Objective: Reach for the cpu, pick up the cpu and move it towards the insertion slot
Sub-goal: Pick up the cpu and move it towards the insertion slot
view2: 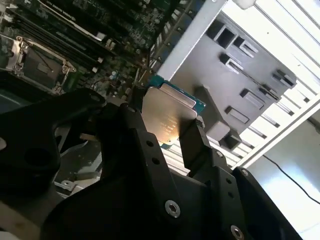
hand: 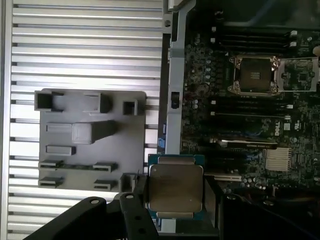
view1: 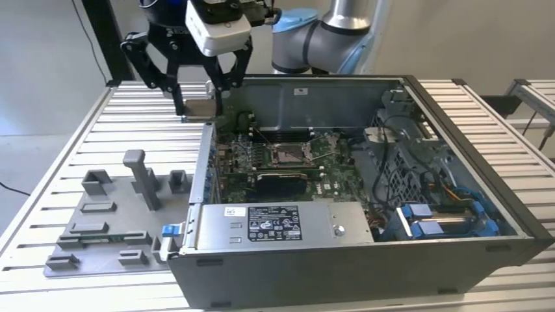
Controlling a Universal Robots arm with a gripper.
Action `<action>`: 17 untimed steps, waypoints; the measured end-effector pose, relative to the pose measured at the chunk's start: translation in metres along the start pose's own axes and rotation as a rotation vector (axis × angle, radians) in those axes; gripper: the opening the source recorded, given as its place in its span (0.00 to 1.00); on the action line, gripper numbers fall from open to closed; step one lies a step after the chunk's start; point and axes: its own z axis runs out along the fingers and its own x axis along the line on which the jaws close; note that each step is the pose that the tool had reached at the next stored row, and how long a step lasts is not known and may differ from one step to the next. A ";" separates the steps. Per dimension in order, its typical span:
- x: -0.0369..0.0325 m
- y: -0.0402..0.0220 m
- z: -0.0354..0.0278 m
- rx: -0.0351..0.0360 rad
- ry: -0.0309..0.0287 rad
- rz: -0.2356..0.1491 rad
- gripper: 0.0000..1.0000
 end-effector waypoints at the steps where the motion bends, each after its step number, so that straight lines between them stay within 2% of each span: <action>1: -0.0046 -0.0001 -0.0001 0.0000 0.0008 0.000 0.00; 11: -0.0501 -0.0012 -0.0008 -0.0003 0.0156 0.001 0.00; 17: -0.0773 -0.0018 -0.0012 -0.0004 0.0208 0.001 0.00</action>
